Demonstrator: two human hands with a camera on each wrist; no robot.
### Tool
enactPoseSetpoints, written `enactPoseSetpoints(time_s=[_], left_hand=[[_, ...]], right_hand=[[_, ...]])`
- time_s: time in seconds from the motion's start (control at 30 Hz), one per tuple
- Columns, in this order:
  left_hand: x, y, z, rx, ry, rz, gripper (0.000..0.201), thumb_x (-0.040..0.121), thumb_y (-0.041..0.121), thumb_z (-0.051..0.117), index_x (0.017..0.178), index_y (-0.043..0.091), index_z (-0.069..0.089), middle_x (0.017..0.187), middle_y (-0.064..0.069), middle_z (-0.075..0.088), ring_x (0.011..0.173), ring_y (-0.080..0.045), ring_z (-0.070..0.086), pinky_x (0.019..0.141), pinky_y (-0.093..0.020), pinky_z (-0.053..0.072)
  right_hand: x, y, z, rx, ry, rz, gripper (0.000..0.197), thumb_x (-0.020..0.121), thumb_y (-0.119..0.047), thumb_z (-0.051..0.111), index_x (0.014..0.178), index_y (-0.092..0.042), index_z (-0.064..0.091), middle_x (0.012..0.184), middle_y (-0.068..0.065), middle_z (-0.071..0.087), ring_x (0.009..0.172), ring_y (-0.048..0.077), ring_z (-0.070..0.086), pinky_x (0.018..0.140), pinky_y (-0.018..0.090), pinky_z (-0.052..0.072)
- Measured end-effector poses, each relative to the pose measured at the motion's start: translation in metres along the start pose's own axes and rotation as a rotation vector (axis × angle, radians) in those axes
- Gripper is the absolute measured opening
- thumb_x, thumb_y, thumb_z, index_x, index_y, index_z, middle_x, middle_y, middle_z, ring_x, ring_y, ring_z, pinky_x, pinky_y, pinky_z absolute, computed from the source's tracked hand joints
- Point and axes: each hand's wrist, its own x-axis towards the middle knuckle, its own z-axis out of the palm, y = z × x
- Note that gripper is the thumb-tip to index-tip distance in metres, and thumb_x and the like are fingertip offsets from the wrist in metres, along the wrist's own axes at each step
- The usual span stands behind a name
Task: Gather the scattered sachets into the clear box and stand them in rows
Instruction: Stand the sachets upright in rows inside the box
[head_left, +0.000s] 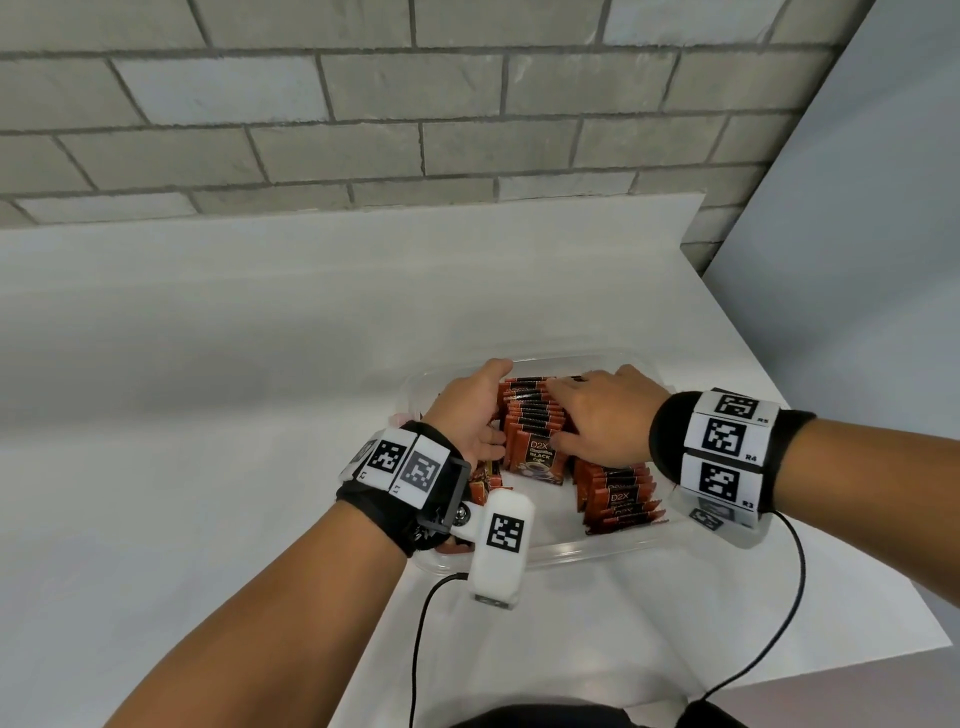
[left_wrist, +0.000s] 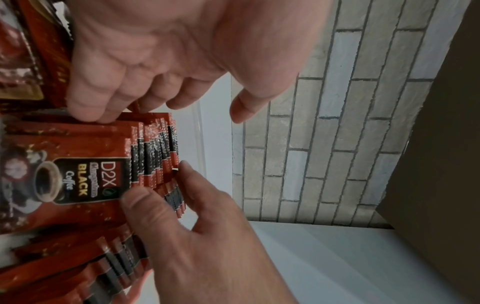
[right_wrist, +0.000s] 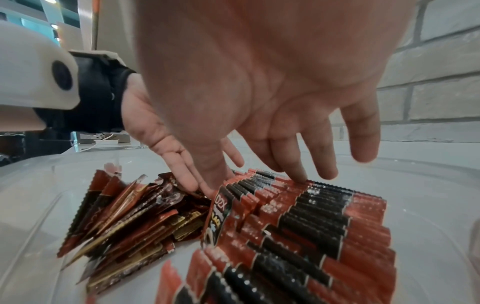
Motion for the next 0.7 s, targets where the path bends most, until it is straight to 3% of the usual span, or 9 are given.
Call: enactPoseSetpoints(time_s=[0.07,0.13,0.2,0.3,0.37,0.47,0.57,0.63,0.7], left_hand=[[-0.002,0.002,0.001,-0.007,-0.013,-0.025,0.044,0.098,0.046,0.044,0.129,0.015,0.043,0.088,-0.006,0.054,0.094,-0.033,0.057,0.086,-0.043,0.046],[-0.004,0.005,0.002,-0.015,-0.049,-0.047,0.057,0.098,0.047,0.043,0.142,0.012,0.036,0.111,-0.013,0.056,0.111,-0.042,0.055,0.085,-0.047,0.047],[-0.004,0.008,0.001,-0.044,-0.071,-0.078,0.064,0.098,0.049,0.042,0.147,0.011,0.028,0.140,-0.020,0.044,0.122,-0.046,0.048,0.088,-0.051,0.045],[-0.002,0.009,-0.001,-0.081,-0.078,-0.102,0.066,0.098,0.049,0.041,0.150,0.012,0.023,0.150,-0.020,0.034,0.117,-0.044,0.051,0.084,-0.052,0.044],[-0.001,0.008,-0.002,-0.083,-0.076,-0.108,0.066,0.099,0.049,0.040,0.151,0.012,0.022,0.150,-0.019,0.034,0.115,-0.042,0.049,0.082,-0.052,0.043],[0.001,0.006,-0.002,-0.046,-0.091,-0.106,0.062,0.098,0.049,0.040,0.147,0.010,0.030,0.132,-0.015,0.051,0.110,-0.040,0.055,0.083,-0.050,0.044],[-0.001,0.004,-0.002,-0.043,-0.097,-0.110,0.063,0.098,0.049,0.042,0.146,0.010,0.031,0.140,-0.017,0.047,0.107,-0.038,0.056,0.081,-0.050,0.044],[-0.001,0.004,-0.001,-0.062,-0.093,-0.109,0.065,0.097,0.049,0.043,0.148,0.011,0.028,0.146,-0.019,0.041,0.119,-0.042,0.051,0.085,-0.052,0.043],[0.002,0.003,-0.002,-0.088,-0.086,-0.103,0.065,0.097,0.047,0.044,0.148,0.010,0.027,0.139,-0.020,0.047,0.117,-0.041,0.053,0.090,-0.051,0.043]], right_hand=[[0.001,-0.002,0.003,-0.054,-0.040,-0.002,0.069,0.094,-0.059,0.035,0.145,-0.014,0.026,0.147,0.003,0.038,0.133,0.025,0.035,0.111,0.048,0.024],[0.001,-0.004,0.003,-0.065,-0.055,0.003,0.075,0.095,-0.061,0.030,0.151,-0.013,0.015,0.158,0.004,0.019,0.145,0.026,0.014,0.117,0.051,0.008],[0.001,-0.006,0.004,-0.078,-0.054,0.005,0.076,0.095,-0.062,0.025,0.151,-0.013,0.013,0.160,0.005,0.008,0.147,0.026,0.003,0.117,0.051,0.001],[0.002,-0.008,0.006,-0.094,-0.078,0.009,0.078,0.094,-0.065,0.021,0.152,-0.014,0.014,0.161,0.008,-0.001,0.147,0.027,-0.004,0.117,0.051,-0.002],[0.003,-0.008,0.006,-0.110,-0.093,0.010,0.078,0.093,-0.067,0.020,0.152,-0.016,0.012,0.160,0.008,-0.003,0.147,0.028,-0.007,0.117,0.051,-0.003],[0.005,-0.009,0.007,-0.129,-0.101,0.007,0.077,0.092,-0.069,0.020,0.152,-0.022,0.011,0.160,0.007,-0.004,0.147,0.030,-0.008,0.116,0.052,-0.001],[0.006,-0.011,0.006,-0.135,-0.100,0.011,0.078,0.091,-0.069,0.019,0.153,-0.021,0.008,0.161,0.006,-0.003,0.147,0.030,-0.006,0.116,0.052,0.003],[0.005,-0.012,0.006,-0.117,-0.086,0.004,0.079,0.092,-0.068,0.021,0.152,-0.018,0.009,0.161,0.006,0.002,0.147,0.029,0.000,0.115,0.050,0.006],[0.001,-0.013,0.005,-0.079,-0.058,-0.030,0.076,0.092,-0.066,0.028,0.150,-0.016,0.020,0.158,0.007,0.017,0.144,0.028,0.015,0.113,0.049,0.013]])
